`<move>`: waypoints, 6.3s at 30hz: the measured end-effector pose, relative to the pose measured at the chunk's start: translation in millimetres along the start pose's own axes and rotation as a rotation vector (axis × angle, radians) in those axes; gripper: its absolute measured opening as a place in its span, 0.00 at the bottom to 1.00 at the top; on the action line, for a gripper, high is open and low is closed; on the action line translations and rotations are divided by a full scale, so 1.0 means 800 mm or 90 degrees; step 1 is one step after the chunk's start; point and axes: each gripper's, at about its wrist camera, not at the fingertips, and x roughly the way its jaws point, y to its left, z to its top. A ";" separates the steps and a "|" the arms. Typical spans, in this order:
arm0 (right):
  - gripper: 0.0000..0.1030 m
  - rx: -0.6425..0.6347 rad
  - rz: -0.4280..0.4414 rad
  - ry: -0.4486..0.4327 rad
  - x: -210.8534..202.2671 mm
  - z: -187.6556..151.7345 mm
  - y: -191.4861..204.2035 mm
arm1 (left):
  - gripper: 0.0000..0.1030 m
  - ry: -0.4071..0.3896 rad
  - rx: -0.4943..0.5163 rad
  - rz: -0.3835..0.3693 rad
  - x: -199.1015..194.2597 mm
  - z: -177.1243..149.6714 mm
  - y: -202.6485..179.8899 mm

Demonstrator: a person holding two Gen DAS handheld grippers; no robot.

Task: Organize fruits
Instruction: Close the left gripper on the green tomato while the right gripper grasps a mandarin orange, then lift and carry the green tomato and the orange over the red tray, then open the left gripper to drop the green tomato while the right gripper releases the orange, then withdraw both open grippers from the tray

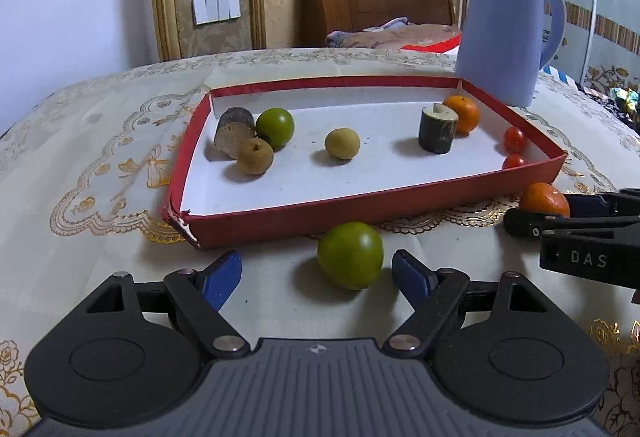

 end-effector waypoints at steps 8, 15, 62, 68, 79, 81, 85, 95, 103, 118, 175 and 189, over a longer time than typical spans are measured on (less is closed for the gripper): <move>0.82 0.018 -0.001 0.013 0.004 0.000 -0.006 | 0.80 -0.002 -0.033 0.004 0.002 0.005 0.007; 0.89 0.016 0.005 0.017 0.006 0.000 -0.003 | 0.78 -0.003 -0.033 0.021 0.004 0.006 0.006; 0.40 -0.014 0.007 -0.009 0.005 0.004 0.012 | 0.54 -0.012 -0.001 0.011 0.003 0.004 -0.005; 0.40 0.017 0.008 -0.014 0.002 0.004 0.001 | 0.31 -0.023 0.036 -0.001 -0.002 0.002 -0.015; 0.40 0.026 0.030 -0.069 -0.025 0.005 -0.002 | 0.31 -0.077 0.013 0.008 -0.027 0.004 -0.001; 0.40 0.027 0.031 -0.079 -0.031 0.011 -0.002 | 0.31 -0.084 0.000 -0.005 -0.033 0.010 0.002; 0.40 0.011 0.031 -0.101 -0.036 0.034 0.007 | 0.31 -0.106 -0.011 0.011 -0.036 0.030 0.006; 0.40 -0.029 0.041 -0.056 0.023 0.068 0.042 | 0.31 -0.039 -0.042 0.043 0.028 0.059 0.017; 0.40 -0.037 0.030 -0.021 0.056 0.069 0.052 | 0.31 -0.008 -0.041 0.056 0.058 0.061 0.020; 0.40 -0.015 -0.034 -0.012 0.095 0.081 0.042 | 0.31 -0.024 -0.035 0.077 0.068 0.063 0.012; 0.98 0.073 -0.002 -0.087 0.014 0.042 0.005 | 0.81 -0.063 -0.085 0.065 0.017 0.041 0.029; 0.99 0.101 0.019 -0.106 -0.021 0.015 -0.009 | 0.81 -0.088 -0.071 0.051 -0.023 0.021 0.019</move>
